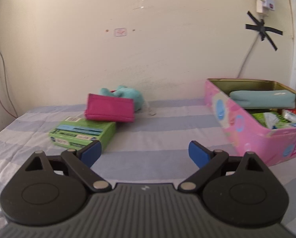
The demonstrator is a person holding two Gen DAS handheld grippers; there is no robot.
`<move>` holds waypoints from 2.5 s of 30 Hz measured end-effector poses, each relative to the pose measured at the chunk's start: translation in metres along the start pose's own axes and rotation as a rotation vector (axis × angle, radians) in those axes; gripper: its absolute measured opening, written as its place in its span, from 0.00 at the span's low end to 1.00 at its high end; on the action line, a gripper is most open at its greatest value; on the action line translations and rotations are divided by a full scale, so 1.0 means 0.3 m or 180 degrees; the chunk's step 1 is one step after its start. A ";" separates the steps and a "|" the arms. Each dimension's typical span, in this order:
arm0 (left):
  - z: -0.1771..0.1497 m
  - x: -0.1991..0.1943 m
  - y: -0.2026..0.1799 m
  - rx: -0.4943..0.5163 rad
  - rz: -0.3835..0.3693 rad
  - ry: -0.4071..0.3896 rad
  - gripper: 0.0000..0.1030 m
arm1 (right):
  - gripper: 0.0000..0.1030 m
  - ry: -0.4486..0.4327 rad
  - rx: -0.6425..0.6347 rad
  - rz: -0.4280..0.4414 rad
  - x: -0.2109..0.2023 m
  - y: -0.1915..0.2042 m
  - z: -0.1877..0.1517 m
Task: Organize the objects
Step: 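Move both grippers back toward the pink wallet and green box, then grasp the pink wallet with the right gripper, then carry the pink wallet toward the tin with the right gripper while the left gripper grasps it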
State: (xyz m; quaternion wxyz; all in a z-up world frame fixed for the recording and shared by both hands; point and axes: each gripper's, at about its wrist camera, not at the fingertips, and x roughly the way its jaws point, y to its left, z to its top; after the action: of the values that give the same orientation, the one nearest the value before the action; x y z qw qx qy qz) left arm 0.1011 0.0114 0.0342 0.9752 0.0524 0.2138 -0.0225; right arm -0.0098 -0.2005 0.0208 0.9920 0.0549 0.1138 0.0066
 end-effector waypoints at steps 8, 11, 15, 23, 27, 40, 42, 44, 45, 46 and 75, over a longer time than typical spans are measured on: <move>-0.009 0.055 0.164 -0.0096 0.0235 0.0038 0.93 | 0.89 0.0191 -0.0238 0.0230 0.053 0.132 -0.007; -0.019 0.078 0.228 -0.0068 0.0287 0.0076 0.93 | 0.89 0.0277 -0.0351 0.0322 0.076 0.185 -0.011; -0.022 0.119 0.347 -0.0160 0.0442 0.0107 0.93 | 0.89 0.0400 -0.0526 0.0473 0.106 0.263 -0.012; -0.041 0.157 0.621 -0.1334 0.0435 0.0236 0.93 | 0.90 0.0808 -0.0456 0.0996 0.307 0.432 0.018; -0.051 0.134 0.708 -0.1767 0.0475 0.0186 0.93 | 0.90 0.0878 -0.0476 0.1081 0.448 0.543 0.050; -0.028 0.133 0.689 -0.1682 0.0162 0.0144 0.93 | 0.89 0.1571 0.1174 0.1384 1.047 0.533 0.141; -0.027 0.130 0.690 -0.1689 0.0128 0.0138 0.93 | 0.58 0.1736 0.1636 0.1752 1.080 0.490 0.107; -0.024 0.125 0.688 -0.1691 0.0113 0.0121 0.93 | 0.39 0.1754 0.1647 0.1880 1.067 0.486 0.098; -0.024 0.125 0.687 -0.1684 0.0116 0.0116 0.93 | 0.30 0.1741 0.1505 0.1910 1.054 0.497 0.098; -0.024 0.125 0.686 -0.1671 0.0130 0.0114 0.93 | 0.26 0.1716 0.1364 0.1926 1.041 0.509 0.096; -0.079 -0.075 0.103 0.0294 -0.2215 -0.0038 0.99 | 0.26 0.0937 -0.0089 0.0475 -0.094 -0.057 -0.031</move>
State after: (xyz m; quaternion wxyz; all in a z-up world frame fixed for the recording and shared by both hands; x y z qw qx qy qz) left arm 0.0729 0.0452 0.0250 0.9070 0.0203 0.2119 -0.3635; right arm -0.0395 -0.2172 0.0163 0.9620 0.0477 0.2533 0.0898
